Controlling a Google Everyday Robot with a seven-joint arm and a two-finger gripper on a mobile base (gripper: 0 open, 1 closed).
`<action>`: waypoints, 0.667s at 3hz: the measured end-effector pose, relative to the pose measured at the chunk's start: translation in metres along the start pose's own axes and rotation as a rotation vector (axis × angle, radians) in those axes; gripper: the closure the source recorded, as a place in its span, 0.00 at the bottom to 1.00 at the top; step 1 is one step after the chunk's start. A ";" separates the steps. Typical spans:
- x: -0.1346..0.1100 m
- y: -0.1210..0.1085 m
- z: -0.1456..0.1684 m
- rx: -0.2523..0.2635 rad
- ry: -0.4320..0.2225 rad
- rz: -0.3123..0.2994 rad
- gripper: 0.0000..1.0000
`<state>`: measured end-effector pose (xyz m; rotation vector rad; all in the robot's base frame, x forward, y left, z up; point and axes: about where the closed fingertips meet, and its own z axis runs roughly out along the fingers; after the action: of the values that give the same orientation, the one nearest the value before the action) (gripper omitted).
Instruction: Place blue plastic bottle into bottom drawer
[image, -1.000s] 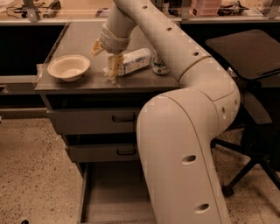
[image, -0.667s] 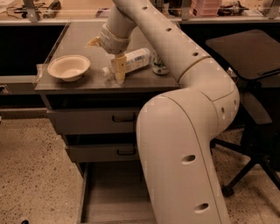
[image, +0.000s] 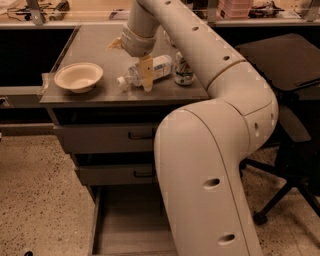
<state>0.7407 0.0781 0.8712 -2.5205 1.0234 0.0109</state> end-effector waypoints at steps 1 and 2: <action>0.026 0.009 -0.006 -0.043 0.091 0.068 0.02; 0.041 0.012 -0.007 -0.067 0.149 0.103 0.23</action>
Offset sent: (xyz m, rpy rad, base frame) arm 0.0259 -0.0605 0.0040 -0.2164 0.0057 -0.1982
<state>0.7614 0.0409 0.8664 -2.5569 1.2303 -0.1166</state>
